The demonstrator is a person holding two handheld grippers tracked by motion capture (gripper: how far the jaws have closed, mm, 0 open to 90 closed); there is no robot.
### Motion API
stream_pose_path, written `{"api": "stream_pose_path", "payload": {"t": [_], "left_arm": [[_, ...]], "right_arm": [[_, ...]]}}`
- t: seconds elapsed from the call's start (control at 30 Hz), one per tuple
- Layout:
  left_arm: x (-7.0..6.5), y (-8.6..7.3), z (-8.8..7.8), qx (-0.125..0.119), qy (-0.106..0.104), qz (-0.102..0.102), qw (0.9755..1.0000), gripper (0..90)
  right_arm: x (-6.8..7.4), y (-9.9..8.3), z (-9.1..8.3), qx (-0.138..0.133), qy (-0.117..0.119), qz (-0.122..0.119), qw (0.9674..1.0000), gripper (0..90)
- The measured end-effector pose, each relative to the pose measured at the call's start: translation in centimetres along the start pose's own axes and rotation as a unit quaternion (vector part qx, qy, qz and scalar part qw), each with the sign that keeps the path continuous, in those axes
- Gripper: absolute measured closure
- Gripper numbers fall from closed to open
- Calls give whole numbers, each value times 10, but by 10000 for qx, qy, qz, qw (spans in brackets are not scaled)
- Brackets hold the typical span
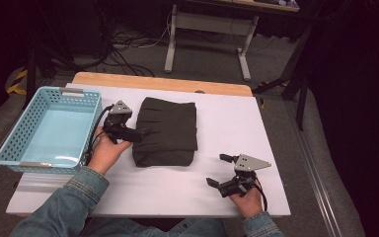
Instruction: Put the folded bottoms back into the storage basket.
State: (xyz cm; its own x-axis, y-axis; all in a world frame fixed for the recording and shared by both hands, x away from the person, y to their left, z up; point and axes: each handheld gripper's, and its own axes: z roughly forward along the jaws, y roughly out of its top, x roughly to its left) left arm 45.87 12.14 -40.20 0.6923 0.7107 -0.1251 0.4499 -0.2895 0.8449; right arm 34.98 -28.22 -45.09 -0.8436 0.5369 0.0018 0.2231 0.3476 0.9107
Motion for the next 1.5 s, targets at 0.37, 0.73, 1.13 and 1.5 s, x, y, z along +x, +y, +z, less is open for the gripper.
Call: {"api": "stream_pose_path", "payload": {"t": [0.37,0.73,1.13,1.5], "left_arm": [[7,8,13,145,117,1,9998,3],[16,12,30,359,310,-19,9989,10],[26,13,45,516,418,-196,9976,8],[34,15,66,1028,695,-638,9902,35]], "right_arm": [[0,0,0,-19,13,1,10000,1],[1,0,0,-27,27,-35,10000,1],[1,0,-1,-38,28,-42,10000,1],[1,0,-1,-55,60,-74,9999,1]]}}
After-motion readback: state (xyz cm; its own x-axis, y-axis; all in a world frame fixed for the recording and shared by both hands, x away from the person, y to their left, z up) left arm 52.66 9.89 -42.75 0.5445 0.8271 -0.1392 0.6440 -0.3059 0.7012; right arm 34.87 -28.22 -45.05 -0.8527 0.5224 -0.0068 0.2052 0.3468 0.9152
